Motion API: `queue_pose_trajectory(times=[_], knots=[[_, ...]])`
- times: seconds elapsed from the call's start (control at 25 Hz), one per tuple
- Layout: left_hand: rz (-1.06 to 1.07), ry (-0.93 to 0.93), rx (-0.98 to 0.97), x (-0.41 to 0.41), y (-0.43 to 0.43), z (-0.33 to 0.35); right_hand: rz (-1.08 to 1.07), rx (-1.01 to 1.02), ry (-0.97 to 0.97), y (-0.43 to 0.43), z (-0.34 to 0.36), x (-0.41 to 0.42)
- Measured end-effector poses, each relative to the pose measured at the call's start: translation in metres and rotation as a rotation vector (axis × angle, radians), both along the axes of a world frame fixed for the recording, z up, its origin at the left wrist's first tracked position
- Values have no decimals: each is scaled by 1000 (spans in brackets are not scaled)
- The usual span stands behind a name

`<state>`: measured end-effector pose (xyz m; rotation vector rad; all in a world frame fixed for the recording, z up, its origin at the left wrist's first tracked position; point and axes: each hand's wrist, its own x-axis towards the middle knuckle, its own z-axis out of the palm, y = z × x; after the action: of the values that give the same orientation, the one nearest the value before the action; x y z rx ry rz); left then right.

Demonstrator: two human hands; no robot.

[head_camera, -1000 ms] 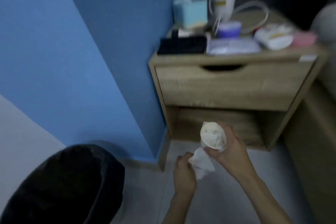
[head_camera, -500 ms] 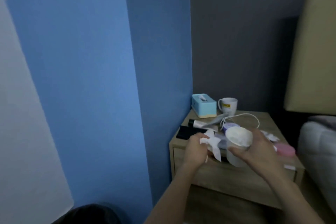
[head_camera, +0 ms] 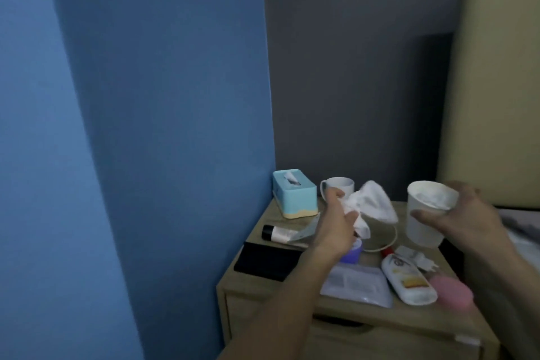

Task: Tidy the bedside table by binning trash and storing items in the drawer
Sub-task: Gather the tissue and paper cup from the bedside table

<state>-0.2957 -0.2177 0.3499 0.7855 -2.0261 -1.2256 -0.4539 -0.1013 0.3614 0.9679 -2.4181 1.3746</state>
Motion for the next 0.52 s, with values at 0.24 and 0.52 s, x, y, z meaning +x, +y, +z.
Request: queue_pose_trajectory(times=[0.24,0.52], knots=[[124,-239,-276,-80,-41,-4,-35,65,9,-51,-6,-64],[103,-458,-547,-114,-67,-36,-8,136,-35,-93,-37,-94]])
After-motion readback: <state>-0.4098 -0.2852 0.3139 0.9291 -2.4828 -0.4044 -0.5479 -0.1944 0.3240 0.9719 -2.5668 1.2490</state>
